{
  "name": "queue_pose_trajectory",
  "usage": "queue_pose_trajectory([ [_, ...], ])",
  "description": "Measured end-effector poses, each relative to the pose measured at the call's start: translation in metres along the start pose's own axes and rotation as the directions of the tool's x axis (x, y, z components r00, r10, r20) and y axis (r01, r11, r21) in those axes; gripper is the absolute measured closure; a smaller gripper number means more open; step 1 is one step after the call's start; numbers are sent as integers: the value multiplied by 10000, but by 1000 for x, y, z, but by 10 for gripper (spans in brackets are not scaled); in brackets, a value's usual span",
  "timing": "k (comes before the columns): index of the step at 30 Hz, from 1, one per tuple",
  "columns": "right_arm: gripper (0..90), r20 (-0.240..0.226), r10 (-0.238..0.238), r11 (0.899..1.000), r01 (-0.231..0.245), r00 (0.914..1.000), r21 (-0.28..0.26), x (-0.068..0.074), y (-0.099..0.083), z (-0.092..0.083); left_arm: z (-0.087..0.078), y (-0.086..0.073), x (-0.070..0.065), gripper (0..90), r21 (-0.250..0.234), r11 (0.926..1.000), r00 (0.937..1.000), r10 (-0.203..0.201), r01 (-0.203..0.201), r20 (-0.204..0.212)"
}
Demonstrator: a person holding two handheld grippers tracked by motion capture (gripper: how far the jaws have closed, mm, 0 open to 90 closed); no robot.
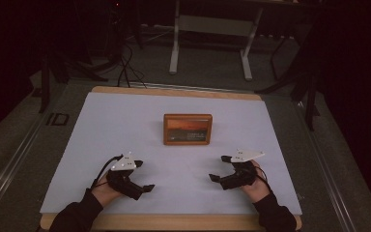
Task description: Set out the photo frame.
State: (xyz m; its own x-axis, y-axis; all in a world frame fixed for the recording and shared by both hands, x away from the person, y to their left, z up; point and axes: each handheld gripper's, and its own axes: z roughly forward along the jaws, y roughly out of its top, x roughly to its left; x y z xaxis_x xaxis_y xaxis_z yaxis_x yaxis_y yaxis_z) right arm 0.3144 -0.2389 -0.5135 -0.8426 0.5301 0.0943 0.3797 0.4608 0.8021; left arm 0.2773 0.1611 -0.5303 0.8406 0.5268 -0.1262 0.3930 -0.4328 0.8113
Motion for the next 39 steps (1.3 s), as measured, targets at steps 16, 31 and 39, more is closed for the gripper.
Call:
queue_pose_trajectory([
  [16, 129, 145, -128, 9996, 125, 9998, 255, 11, -24, -13, 1, -1, 0, 12, 79, 10000, 9999, 16, -17, 143],
  [31, 118, 373, -324, 9986, 309, 9988, 419, 17, -38, -22, 2, -1, -1, 12, 156, 9998, 9999, 93, -96, 135],
  [39, 118, 469, -158, 9995, 145, 9988, 276, 12, -40, -25, 3, -1, -2, 12, 158, 9998, 9998, 102, -105, 142],
])
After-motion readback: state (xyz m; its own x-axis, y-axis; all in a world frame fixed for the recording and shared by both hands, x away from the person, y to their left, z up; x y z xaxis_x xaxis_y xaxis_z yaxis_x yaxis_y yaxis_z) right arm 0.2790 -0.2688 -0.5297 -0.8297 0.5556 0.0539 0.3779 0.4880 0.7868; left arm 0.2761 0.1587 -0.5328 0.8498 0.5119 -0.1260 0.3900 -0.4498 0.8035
